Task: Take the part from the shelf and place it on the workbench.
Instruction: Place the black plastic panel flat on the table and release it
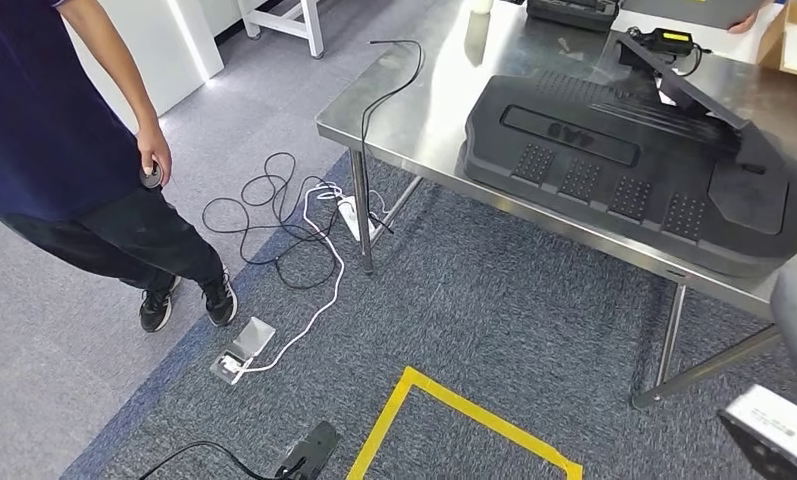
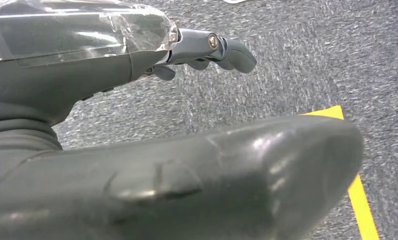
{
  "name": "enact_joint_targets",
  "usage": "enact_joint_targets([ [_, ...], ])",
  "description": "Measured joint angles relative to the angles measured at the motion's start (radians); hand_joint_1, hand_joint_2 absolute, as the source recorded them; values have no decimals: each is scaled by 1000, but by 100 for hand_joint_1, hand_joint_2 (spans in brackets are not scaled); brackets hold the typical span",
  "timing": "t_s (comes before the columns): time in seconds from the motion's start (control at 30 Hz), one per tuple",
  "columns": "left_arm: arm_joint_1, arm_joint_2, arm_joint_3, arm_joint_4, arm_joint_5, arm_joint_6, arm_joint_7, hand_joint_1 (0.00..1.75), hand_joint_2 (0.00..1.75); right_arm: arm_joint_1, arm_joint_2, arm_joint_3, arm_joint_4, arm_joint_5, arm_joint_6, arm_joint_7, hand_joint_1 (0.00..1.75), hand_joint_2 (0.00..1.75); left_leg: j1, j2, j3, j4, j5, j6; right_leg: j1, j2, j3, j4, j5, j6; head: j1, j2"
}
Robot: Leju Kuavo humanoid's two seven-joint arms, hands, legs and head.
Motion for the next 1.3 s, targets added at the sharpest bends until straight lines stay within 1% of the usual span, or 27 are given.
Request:
enact_joint_targets([
  [0.03,0,0,0,0,0,0,0,0,0,-1,0,0,0,2,0,1,0,175,-1,0,-6,6,6,-4,3,0,38,-60,-7,-4,0,0],
  [0.07,0,0,0,0,-1,-1,-1,0,0,-2,0,0,0,3,0,1,0,175,0,0,-11,9,12,-9,7,0,58,-96,-15,-8,0,0],
  [0.13,1,0,0,0,-1,-1,-1,0,0,-2,0,0,0,4,0,2,0,175,1,-1,-18,12,22,-20,8,-1,55,-113,-10,-18,1,0],
  [0.17,1,0,0,0,-1,-2,-1,0,0,-3,0,0,0,5,0,3,0,175,2,-3,-24,20,13,-27,6,-3,49,-115,-1,-26,1,0],
  [0.23,2,0,0,0,-1,-2,-1,0,0,-3,1,0,0,6,0,3,0,175,6,-6,-50,86,-55,-41,0,-7,29,-119,19,-39,0,0],
  [0.3,2,0,0,0,-1,-2,-1,0,0,-3,1,0,0,6,0,3,0,175,13,-7,-86,212,-143,-54,0,-8,2,-115,37,-44,-3,0],
  [0.33,3,0,0,0,-1,-2,-1,0,0,-3,1,0,1,6,0,3,0,175,16,-7,-96,264,-163,-57,0,-8,-12,-111,46,-44,-3,0],
  [0.37,3,0,0,0,-1,-2,-1,0,0,-2,1,0,1,6,0,3,0,175,18,-7,-92,293,-163,-60,0,-8,-27,-107,53,-42,-4,0],
  [0.4,4,0,0,0,-1,-2,-1,0,0,-2,1,0,1,6,0,3,0,175,20,-7,-71,285,-144,-61,-1,-8,-42,-101,60,-40,-4,0],
  [0.43,4,0,0,0,-1,-2,-1,0,0,-2,1,0,1,6,0,3,0,175,22,-7,-32,240,-117,-61,-2,-8,-55,-94,65,-36,-4,0],
  [0.5,3,0,0,0,-1,-2,-1,0,0,-2,2,0,1,6,0,3,0,175,23,-8,66,95,-89,-58,-3,-7,-76,-79,72,-28,-6,0],
  [0.53,2,0,0,0,-1,-2,-1,0,0,-2,2,0,1,6,0,3,0,175,22,-9,99,40,-87,-53,-2,-8,-82,-74,76,-22,-7,0],
  [0.57,2,0,0,0,-1,-2,-1,0,0,-2,2,0,0,7,0,3,0,175,20,-11,115,8,-92,-48,-2,-8,-85,-71,81,-17,-8,0],
  [0.63,3,0,-1,0,-2,-2,-1,0,0,-2,2,0,0,7,0,4,0,175,17,-11,112,-2,-85,-35,-1,-8,-88,-71,91,-4,-9,0],
  [0.7,2,0,-1,0,-2,-2,0,0,0,-2,2,0,0,7,0,7,0,175,20,-6,99,-8,-69,-16,-3,-6,-100,-47,64,6,-7,0],
  [0.77,0,0,0,0,-3,-1,1,0,0,0,2,0,0,6,0,9,0,175,19,-1,78,-11,-50,0,-5,-3,-134,48,-21,10,-3,0],
  [0.8,0,0,0,0,-3,-1,2,0,0,1,2,0,0,5,0,11,0,175,17,-1,67,-11,-42,3,-5,-2,-152,111,-64,12,-1,0],
  [0.83,1,0,-1,0,-2,-1,3,0,0,4,2,0,1,3,0,12,0,175,15,0,54,-9,-34,4,-5,-1,-166,170,-90,13,0,0],
  [0.87,1,0,-1,0,-2,-1,3,0,0,5,2,0,1,1,0,14,0,175,13,0,43,-7,-26,4,-5,0,-167,203,-94,13,1,0],
  [0.9,1,0,-1,0,-2,-1,3,0,0,6,2,1,1,0,0,14,0,175,11,0,31,-5,-19,3,-5,0,-151,203,-78,12,2,0],
  [0.93,1,0,-1,0,-1,0,3,0,0,6,2,1,1,-1,0,15,0,175,11,0,20,-1,-13,2,-5,0,-118,167,-49,10,2,0],
  [1.0,1,0,-1,0,-1,1,3,0,0,4,2,2,1,0,0,15,0,175,9,-1,4,7,-3,-4,-2,0,-19,24,-8,2,2,0],
  [1.07,1,0,-1,0,0,2,3,0,0,1,2,2,0,1,0,16,0,175,8,-1,-5,13,8,-13,3,1,42,-81,-7,-4,2,0],
  [1.13,3,-1,-1,0,1,3,3,0,0,0,2,3,1,2,0,17,0,175,8,-1,-12,12,21,-25,5,2,43,-103,-6,-13,2,0],
  [1.2,5,-1,-1,0,3,3,2,0,0,-2,2,4,1,3,0,18,0,175,9,-4,-24,31,1,-38,1,-1,30,-108,10,-28,3,0],
  [1.23,6,-1,-1,0,4,3,2,0,0,-2,2,4,1,3,0,19,0,175,10,-6,-38,64,-32,-45,-2,-3,21,-110,20,-35,2,0],
  [1.3,6,-1,-1,0,6,2,2,0,0,-3,2,5,1,5,1,21,0,175,16,-7,-76,180,-121,-57,-2,-6,0,-109,35,-43,-2,0],
])
